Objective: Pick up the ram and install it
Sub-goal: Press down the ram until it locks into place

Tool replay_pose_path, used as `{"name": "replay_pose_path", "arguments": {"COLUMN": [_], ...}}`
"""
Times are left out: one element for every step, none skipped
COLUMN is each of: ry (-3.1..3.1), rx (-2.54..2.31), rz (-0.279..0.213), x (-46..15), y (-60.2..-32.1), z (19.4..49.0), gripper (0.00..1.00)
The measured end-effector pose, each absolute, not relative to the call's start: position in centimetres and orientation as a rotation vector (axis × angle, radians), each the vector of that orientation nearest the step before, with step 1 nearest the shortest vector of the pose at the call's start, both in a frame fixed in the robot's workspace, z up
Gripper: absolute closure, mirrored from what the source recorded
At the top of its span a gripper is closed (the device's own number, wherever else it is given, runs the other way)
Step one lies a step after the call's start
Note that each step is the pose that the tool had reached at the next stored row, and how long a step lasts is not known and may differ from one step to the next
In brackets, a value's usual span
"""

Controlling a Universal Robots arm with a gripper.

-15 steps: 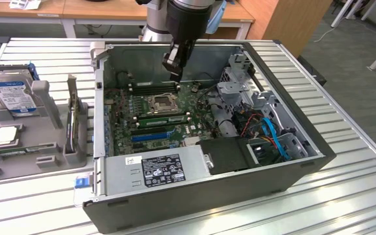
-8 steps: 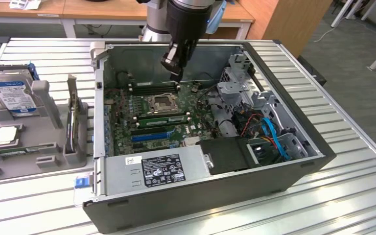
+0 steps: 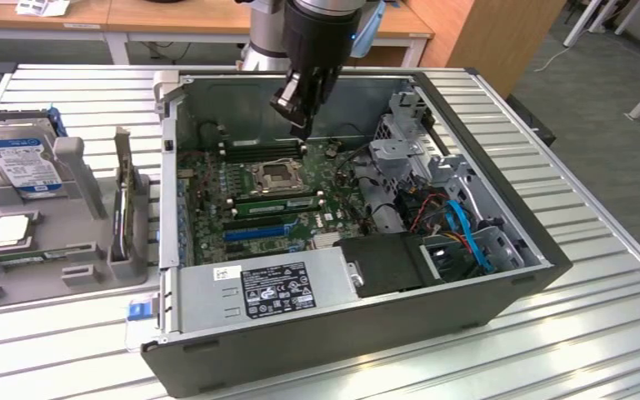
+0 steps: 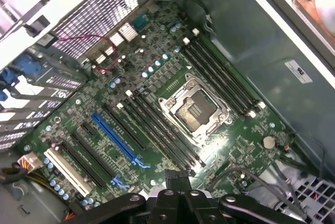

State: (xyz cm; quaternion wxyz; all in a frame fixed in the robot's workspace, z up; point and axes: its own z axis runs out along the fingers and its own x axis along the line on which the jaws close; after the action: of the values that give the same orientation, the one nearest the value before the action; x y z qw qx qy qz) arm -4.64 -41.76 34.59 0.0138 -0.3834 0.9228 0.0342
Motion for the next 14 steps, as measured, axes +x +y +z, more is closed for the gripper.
{"name": "replay_pose_path", "arguments": {"ry": [2.88,2.886,2.892,2.898,2.904,2.91,2.916,2.921,2.927,2.932,2.937,2.942,2.948,2.953], "rx": [-1.178,-1.163,-1.147,-1.13,-1.114,-1.098,-1.08,-1.064,-1.049,-1.033,-1.017,-1.001,-0.984,-0.967], "rz": [0.106,0.106,0.106,0.105,0.105,0.105,0.105,0.104,0.104,0.104,0.104,0.103,0.103,0.103], "x": [-4.64,-4.64,-4.64,-4.64,-4.64,-4.64,-4.64,-4.64,-4.64,-4.64,-4.64,-4.64,-4.64,-4.64], "y": [-41.76,-41.76,-41.76,-41.76,-41.76,-41.76,-41.76,-41.76,-41.76,-41.76,-41.76,-41.76,-41.76,-41.76], "z": [34.59,34.59,34.59,34.59,34.59,34.59,34.59,34.59,34.59,34.59,34.59,34.59,34.59,34.59], "gripper": [0.9,0.9,0.9,0.9,0.9,0.9,0.9,0.9,0.9,0.9,0.9,0.9,0.9,0.9]}}
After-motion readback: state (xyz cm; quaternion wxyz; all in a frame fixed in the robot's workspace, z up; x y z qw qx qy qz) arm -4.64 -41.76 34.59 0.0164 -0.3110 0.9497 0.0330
